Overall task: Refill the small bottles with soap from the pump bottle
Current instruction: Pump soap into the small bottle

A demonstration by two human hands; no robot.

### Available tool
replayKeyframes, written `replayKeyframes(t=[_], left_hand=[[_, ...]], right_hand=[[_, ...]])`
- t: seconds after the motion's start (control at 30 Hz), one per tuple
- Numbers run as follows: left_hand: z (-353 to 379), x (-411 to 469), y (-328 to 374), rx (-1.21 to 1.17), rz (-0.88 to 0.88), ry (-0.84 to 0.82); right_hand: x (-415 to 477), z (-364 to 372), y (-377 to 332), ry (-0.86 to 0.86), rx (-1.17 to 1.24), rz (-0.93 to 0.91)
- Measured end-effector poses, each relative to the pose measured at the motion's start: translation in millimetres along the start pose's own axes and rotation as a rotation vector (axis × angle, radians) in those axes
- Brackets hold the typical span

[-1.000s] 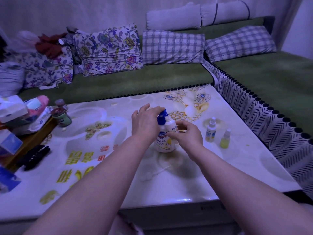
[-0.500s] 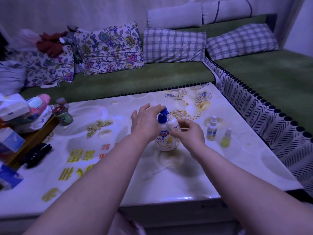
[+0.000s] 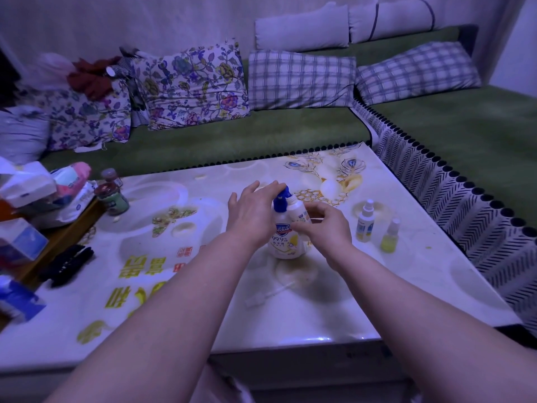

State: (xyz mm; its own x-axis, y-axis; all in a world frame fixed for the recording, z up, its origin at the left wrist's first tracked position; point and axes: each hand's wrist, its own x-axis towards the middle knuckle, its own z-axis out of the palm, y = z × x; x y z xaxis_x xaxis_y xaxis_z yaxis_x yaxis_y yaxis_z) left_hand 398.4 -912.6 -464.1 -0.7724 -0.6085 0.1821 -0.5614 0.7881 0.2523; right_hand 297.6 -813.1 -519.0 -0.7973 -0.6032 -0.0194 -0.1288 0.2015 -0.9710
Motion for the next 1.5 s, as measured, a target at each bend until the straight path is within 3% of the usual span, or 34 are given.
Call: replayKeyframes(t=[0.43,1.5], left_hand=[[7.6,-1.1,0.7,0.019,-0.008,0.0],[-1.9,-1.6,3.8,0.001,-0.001,-0.004]], right_hand=[[-2.2,1.4,1.3,0.003,-0.078,0.037],[-0.6,0.9,-1.8,0.009,0.025,0.009]])
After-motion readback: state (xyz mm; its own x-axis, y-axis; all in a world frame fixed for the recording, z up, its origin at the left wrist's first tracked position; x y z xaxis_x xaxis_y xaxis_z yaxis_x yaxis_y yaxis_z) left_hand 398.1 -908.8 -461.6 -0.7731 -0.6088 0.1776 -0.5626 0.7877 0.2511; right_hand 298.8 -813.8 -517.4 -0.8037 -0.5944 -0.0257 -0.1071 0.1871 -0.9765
